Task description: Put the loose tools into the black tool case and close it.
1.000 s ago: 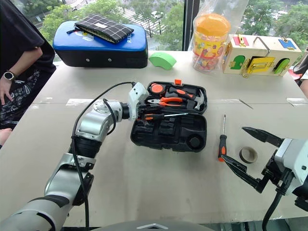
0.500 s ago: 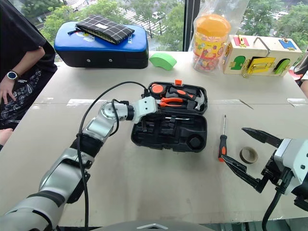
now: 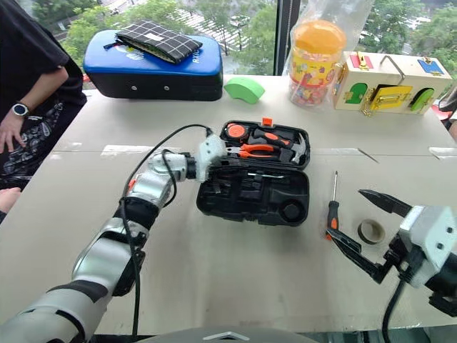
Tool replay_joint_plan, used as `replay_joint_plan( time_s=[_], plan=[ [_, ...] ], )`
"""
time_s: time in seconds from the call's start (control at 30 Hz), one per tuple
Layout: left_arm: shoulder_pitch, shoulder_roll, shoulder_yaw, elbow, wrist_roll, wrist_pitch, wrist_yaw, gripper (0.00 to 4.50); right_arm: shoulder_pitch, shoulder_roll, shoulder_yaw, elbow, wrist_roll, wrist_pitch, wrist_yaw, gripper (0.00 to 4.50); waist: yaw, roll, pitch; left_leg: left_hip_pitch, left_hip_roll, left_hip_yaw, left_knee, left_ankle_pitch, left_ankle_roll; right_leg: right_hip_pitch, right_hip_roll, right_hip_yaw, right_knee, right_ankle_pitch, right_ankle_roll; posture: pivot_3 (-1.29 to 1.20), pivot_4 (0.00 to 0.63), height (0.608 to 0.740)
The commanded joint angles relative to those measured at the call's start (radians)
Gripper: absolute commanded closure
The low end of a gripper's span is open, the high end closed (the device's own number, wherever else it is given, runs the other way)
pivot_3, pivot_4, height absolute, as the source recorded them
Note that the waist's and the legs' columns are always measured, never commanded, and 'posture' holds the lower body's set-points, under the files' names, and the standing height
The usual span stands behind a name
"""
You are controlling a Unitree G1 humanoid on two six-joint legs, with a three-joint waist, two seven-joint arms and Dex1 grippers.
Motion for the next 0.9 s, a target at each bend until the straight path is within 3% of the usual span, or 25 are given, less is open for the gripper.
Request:
replay_joint_plan(
  time_s=[0.03,0.13,0.37,0.43,0.5,0.77,0.9],
  plan=[
    [0.072,0.098,0.094,-0.348,-0.237,0.326,-0.107,4.22,-0.079,-0.007,0.112,-0.048,-0.114,0.201,-0.268,0.0,-0.011,0.001,0.0,0.0,0.0,0.0,0.0,0.002,-0.004,0.0,0.0,0.0,0.0,0.0,0.0,0.0,0.15,0.74],
    [0.187,0.207,0.113,-0.619,-0.379,0.492,-0.182,3.36,-0.221,0.04,0.223,-0.018,-0.028,0.437,-0.449,0.0,-0.042,0.001,0.0,0.001,0.0,0.0,-0.001,0.002,-0.005,0.0,0.0,0.0,0.0,-0.001,0.0,0.0,0.15,0.74],
    [0.323,0.347,0.116,-0.915,-0.45,0.599,-0.186,0.07,-0.406,0.246,0.324,-0.013,0.005,0.809,-0.724,0.0,-0.03,0.006,0.003,0.002,0.0,0.0,-0.002,0.002,-0.008,0.0,0.0,-0.001,0.0,-0.001,0.0,0.0,0.15,0.74],
    [0.343,0.357,0.116,-0.953,-0.46,0.612,-0.173,0.03,-0.44,0.295,0.34,0.004,-0.023,0.884,-0.767,0.0,-0.033,0.007,0.003,0.002,0.0,0.0,-0.002,0.002,-0.008,0.0,0.0,0.0,0.0,-0.003,0.003,0.0,0.15,0.74],
    [0.374,0.357,0.108,-0.998,-0.463,0.614,-0.147,0.0,-0.458,0.316,0.348,0.034,-0.06,0.92,-0.788,0.5,-0.032,0.008,0.003,0.002,0.0,0.001,-0.002,0.002,-0.008,0.0,0.0,0.0,0.0,-0.003,0.003,0.0,0.15,0.74],
    [0.418,0.362,0.079,-1.07,-0.455,0.613,-0.101,0.0,-0.454,0.29,0.307,0.063,-0.11,0.942,-0.74,3.77,-0.033,0.009,0.004,0.002,0.0,0.001,-0.005,0.003,-0.009,0.0,0.001,-0.001,-0.001,-0.002,0.004,0.0,0.15,0.74],
    [0.419,0.355,0.092,-1.066,-0.466,0.615,-0.078,0.0,-0.466,0.237,0.242,0.037,-0.105,0.915,-0.674,3.76,-0.032,0.01,0.005,0.002,-0.001,0.001,-0.005,0.003,-0.009,0.0,0.001,-0.001,-0.001,-0.002,0.005,0.0,0.15,0.74]
  ],
)
